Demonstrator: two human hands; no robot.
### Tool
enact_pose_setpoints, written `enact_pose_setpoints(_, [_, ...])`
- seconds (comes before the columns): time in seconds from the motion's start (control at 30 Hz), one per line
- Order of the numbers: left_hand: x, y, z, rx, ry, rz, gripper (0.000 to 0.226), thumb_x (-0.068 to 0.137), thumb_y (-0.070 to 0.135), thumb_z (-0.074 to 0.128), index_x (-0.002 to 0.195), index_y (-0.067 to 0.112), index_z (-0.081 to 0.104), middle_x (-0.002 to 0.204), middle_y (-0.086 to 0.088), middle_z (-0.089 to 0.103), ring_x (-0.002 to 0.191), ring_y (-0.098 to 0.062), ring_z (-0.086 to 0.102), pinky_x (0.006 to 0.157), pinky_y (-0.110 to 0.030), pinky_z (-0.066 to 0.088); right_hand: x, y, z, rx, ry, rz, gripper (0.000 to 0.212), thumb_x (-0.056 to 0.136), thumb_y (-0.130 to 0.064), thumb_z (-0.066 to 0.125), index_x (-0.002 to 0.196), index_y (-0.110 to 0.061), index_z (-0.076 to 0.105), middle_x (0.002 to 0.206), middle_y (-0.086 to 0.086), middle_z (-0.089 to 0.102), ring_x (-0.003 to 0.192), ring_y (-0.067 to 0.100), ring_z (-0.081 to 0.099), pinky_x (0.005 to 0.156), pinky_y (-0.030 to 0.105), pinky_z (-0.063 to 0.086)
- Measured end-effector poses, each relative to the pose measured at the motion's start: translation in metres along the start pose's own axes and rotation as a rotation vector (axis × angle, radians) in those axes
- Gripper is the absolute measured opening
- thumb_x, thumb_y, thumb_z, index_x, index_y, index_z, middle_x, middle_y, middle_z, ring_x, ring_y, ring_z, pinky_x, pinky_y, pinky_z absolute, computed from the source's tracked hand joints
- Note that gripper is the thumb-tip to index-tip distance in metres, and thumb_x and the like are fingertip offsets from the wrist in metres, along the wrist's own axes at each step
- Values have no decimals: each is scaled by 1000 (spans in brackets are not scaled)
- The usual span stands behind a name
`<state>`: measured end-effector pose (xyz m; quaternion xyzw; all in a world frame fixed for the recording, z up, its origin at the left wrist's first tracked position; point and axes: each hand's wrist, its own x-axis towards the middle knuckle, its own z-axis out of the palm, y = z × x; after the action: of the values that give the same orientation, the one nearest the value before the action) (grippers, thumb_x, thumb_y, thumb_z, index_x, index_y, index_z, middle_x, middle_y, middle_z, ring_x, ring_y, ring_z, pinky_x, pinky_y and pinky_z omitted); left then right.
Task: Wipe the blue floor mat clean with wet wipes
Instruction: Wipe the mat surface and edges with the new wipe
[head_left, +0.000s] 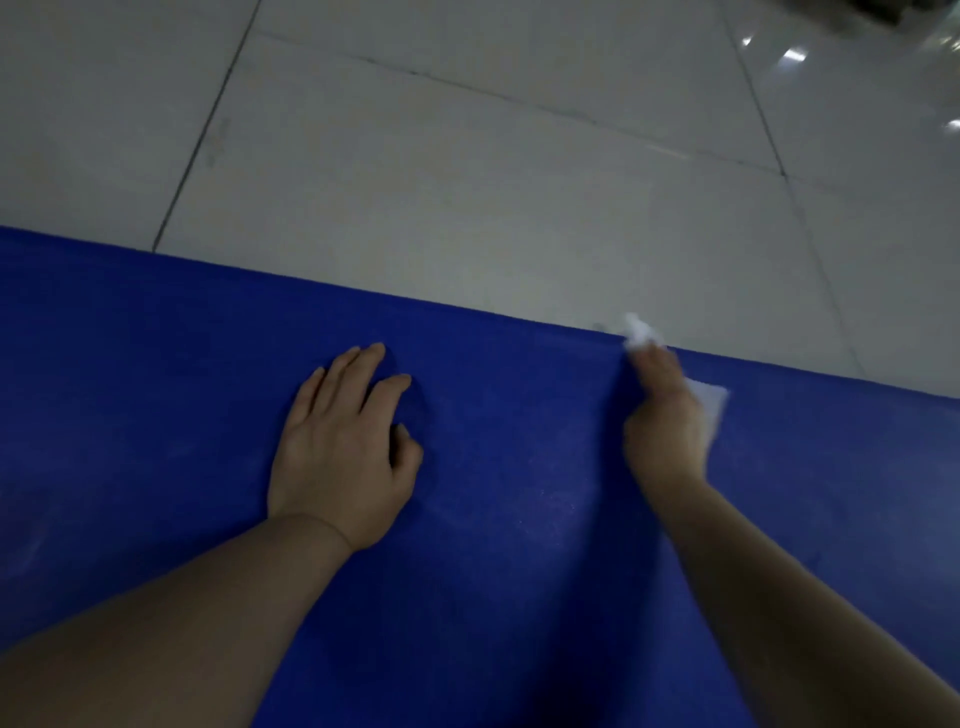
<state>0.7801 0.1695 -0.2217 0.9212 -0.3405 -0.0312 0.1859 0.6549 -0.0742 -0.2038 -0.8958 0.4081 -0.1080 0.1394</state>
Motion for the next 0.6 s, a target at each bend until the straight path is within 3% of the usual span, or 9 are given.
enact_pose_setpoints(0.1, [1, -1, 1, 8, 9, 8, 51, 83, 33, 30, 122, 14, 57, 144, -11, 44, 134, -27, 38, 113, -40, 20, -13, -10, -7, -44, -118, 122, 62, 82, 15, 40, 139, -10, 46, 156, 9, 25, 143, 28, 24, 107, 25, 26])
enact_pose_setpoints(0.13, [1, -1, 1, 7, 7, 6, 52, 83, 33, 30, 123, 13, 57, 144, -11, 44, 134, -27, 38, 113, -41, 21, -25, -32, 2, 11, -176, 74, 45, 81, 14, 45, 124, 7, 54, 155, 26, 14, 142, 40, 19, 111, 33, 23])
enact_pose_setpoints(0.17, [1, -1, 2, 7, 2, 4, 53, 83, 33, 30, 123, 14, 57, 145, -11, 43, 134, -27, 37, 113, -42, 22, -41, -56, 8, -192, -351, 23, 30, 75, 17, 48, 103, 21, 56, 148, 42, -2, 141, 49, 8, 115, 40, 18])
enact_pose_setpoints(0.23, [1, -2, 2, 19, -7, 3, 53, 82, 34, 30, 123, 14, 57, 145, -11, 43, 135, -27, 37, 113, -44, 24, -74, -84, 28, -217, -327, -250, 48, 61, 30, 46, 108, 38, 37, 147, 42, -10, 143, 45, 2, 117, 42, 17])
enact_pose_setpoints(0.3, [1, -2, 1, 25, -14, 2, 53, 82, 34, 31, 123, 14, 56, 145, -11, 42, 136, -27, 36, 113, -44, 24, -91, -95, 41, 32, -309, -337, 81, 64, 30, 47, 140, 17, 24, 157, 21, 12, 144, 31, 18, 117, 37, 21])
enact_pose_setpoints(0.37, [2, -2, 1, 17, -13, 1, 52, 82, 33, 32, 123, 14, 56, 145, -11, 42, 135, -28, 36, 113, -44, 23, -76, -68, 25, -135, -173, -360, 91, 74, 23, 35, 153, -12, 8, 161, 2, 8, 146, 16, 13, 118, 35, 17])
enact_pose_setpoints(0.43, [2, -1, 2, 12, -5, 2, 52, 82, 33, 32, 123, 14, 57, 145, -11, 43, 135, -28, 36, 113, -44, 22, -64, -28, -3, -83, -61, -109, 102, 72, 24, 29, 152, -36, 9, 159, -14, 10, 144, 0, 12, 119, 31, 16])
enact_pose_setpoints(0.53, [2, -1, 2, 11, -7, 3, 52, 82, 33, 32, 123, 13, 57, 144, -11, 43, 134, -28, 36, 112, -45, 24, -61, -1, -20, 3, -31, 183, 103, 76, 27, 32, 149, -43, 14, 158, -16, 13, 144, 6, 15, 104, 12, 21])
enact_pose_setpoints(0.6, [2, -1, 1, 10, -6, 3, 52, 82, 33, 32, 123, 13, 57, 144, -11, 43, 134, -27, 36, 112, -44, 23, -78, -15, -5, 5, -72, 79, 90, 82, 19, 38, 151, -32, 12, 160, -5, 10, 146, 16, 15, 111, 24, 24])
